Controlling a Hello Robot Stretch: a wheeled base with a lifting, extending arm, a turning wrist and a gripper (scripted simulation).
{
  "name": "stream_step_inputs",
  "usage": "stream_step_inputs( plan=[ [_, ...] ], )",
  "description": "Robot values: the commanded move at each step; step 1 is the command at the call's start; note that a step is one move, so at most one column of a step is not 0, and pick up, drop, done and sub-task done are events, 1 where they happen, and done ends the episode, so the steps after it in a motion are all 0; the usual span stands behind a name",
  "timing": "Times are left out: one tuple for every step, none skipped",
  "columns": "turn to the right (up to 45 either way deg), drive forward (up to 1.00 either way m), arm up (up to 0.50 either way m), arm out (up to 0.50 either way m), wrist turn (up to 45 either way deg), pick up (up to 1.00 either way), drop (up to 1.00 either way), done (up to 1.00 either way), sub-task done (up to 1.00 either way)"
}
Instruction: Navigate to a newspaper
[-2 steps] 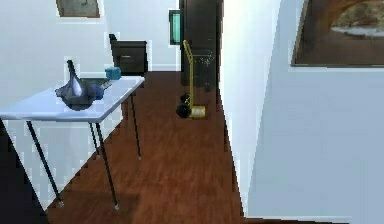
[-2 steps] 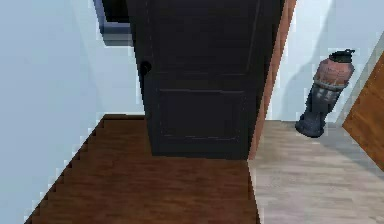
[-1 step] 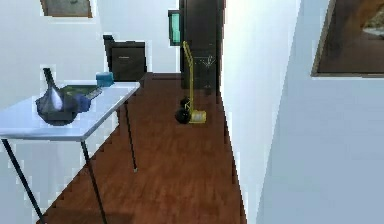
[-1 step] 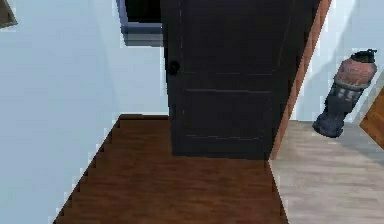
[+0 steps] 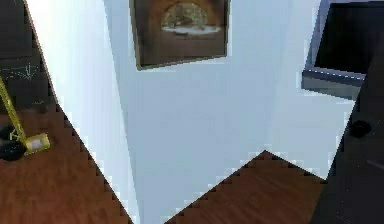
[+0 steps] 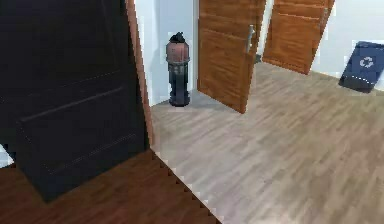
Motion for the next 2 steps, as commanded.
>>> stream_step_inputs(
  plan=[
    [45.0,0.0,0.0,0.0,0.0,0.0,0.0,0.0,0.0],
    [3.0,0.0,0.0,0.0,0.0,0.0,0.0,0.0,0.0]
  ],
)
